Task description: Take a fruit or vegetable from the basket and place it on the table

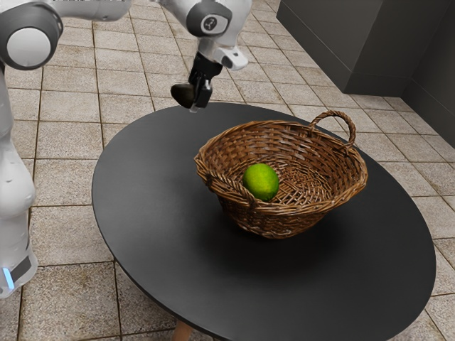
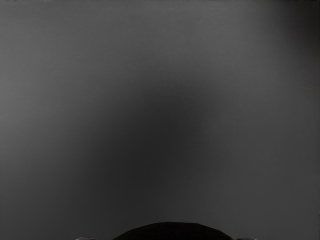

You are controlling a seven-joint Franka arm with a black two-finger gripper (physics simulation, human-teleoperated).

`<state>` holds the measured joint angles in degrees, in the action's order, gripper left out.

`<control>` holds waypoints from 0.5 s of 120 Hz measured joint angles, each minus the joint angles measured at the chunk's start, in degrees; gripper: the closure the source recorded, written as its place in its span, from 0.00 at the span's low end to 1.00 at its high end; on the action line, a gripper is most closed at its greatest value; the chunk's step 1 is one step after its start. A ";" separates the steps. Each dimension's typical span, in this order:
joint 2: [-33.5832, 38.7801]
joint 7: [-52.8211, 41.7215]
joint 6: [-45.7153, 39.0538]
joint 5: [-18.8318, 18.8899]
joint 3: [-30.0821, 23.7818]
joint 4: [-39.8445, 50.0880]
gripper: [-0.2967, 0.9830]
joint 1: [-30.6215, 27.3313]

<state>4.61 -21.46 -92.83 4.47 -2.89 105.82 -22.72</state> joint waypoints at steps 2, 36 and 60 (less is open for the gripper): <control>-0.02 0.09 -0.53 -0.16 0.03 0.38 0.53 0.02; -1.36 1.50 -10.21 -3.13 0.26 5.73 0.52 -0.44; -1.60 2.15 -12.65 -5.12 0.22 5.79 0.35 -0.32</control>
<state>3.01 -19.30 -105.48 -0.65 -2.67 111.61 -23.04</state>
